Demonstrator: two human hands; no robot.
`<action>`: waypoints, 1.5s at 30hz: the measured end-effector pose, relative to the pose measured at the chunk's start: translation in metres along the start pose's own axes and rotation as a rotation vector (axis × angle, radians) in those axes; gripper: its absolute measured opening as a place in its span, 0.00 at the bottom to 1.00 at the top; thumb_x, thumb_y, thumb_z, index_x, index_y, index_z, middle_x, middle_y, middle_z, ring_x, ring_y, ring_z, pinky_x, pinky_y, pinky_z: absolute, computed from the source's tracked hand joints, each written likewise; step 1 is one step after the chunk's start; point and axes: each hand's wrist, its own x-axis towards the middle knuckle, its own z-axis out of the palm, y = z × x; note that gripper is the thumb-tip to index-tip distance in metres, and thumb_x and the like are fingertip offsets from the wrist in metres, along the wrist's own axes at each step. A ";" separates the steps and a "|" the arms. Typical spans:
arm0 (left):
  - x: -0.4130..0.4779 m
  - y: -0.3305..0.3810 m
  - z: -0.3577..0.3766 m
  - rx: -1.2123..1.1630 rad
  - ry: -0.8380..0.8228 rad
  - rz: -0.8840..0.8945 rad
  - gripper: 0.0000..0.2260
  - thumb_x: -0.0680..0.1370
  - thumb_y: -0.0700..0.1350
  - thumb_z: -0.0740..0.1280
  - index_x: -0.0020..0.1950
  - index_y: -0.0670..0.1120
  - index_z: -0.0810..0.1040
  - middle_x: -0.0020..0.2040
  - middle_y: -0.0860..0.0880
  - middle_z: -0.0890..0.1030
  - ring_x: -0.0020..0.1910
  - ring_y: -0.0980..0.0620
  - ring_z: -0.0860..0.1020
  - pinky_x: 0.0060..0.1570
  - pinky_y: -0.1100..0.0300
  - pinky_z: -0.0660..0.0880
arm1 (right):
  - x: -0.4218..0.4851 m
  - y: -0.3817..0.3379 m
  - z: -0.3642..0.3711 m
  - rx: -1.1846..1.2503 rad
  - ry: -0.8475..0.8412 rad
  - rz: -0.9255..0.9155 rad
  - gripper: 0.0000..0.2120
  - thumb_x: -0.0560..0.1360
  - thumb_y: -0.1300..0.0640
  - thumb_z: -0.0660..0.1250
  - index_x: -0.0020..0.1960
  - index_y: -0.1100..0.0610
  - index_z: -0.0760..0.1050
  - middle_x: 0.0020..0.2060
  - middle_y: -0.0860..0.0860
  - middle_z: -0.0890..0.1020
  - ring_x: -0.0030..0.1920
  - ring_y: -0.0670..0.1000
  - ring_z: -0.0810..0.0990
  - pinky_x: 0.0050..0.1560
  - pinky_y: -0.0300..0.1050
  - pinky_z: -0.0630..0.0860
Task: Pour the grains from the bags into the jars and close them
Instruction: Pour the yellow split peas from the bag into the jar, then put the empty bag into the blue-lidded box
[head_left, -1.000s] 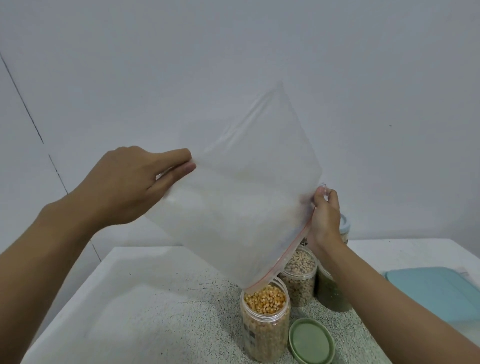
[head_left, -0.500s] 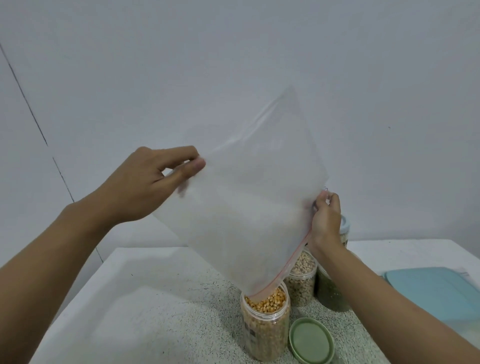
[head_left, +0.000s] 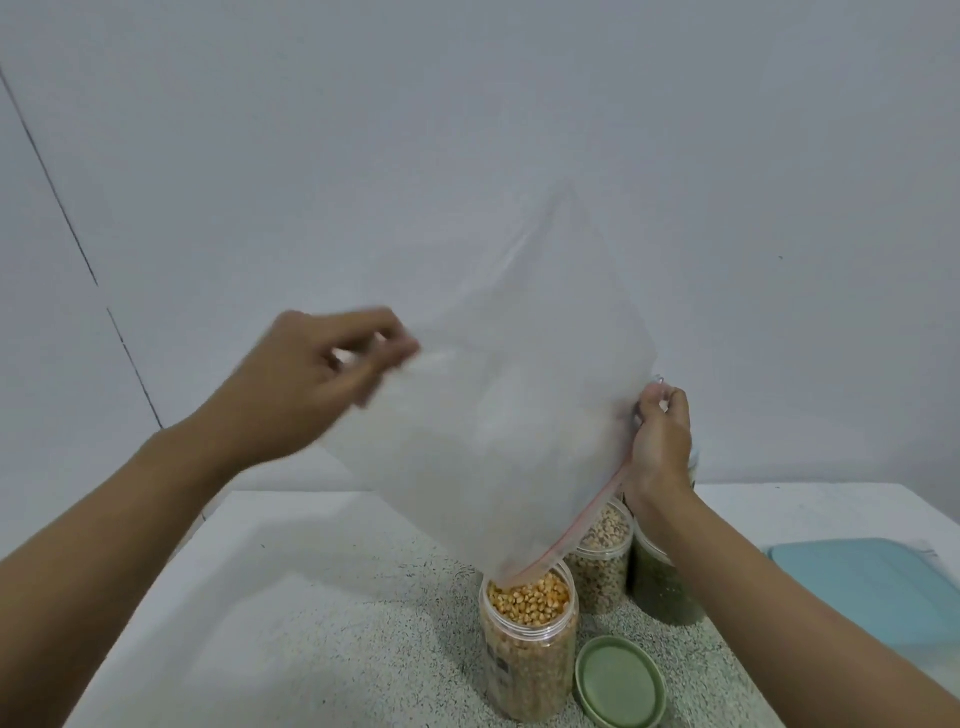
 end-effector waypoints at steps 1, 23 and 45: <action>0.001 -0.002 -0.004 -0.032 0.078 -0.038 0.14 0.82 0.58 0.65 0.42 0.52 0.79 0.30 0.49 0.77 0.25 0.49 0.71 0.27 0.61 0.68 | -0.001 -0.001 0.000 0.001 -0.009 -0.003 0.10 0.86 0.48 0.57 0.50 0.51 0.70 0.49 0.49 0.80 0.51 0.49 0.77 0.51 0.45 0.76; -0.083 -0.124 0.043 -0.105 0.053 -0.592 0.10 0.82 0.53 0.64 0.44 0.52 0.78 0.24 0.52 0.65 0.23 0.54 0.60 0.24 0.63 0.57 | -0.016 -0.010 0.039 0.021 -0.495 0.005 0.19 0.82 0.63 0.64 0.70 0.52 0.65 0.46 0.57 0.86 0.31 0.51 0.69 0.31 0.41 0.69; -0.044 -0.175 0.042 -0.348 -0.181 -0.366 0.16 0.78 0.66 0.63 0.58 0.58 0.78 0.49 0.58 0.81 0.49 0.58 0.79 0.48 0.63 0.74 | -0.054 -0.003 0.144 -0.503 -0.871 -0.106 0.12 0.85 0.57 0.62 0.68 0.51 0.69 0.47 0.57 0.87 0.28 0.46 0.66 0.31 0.38 0.67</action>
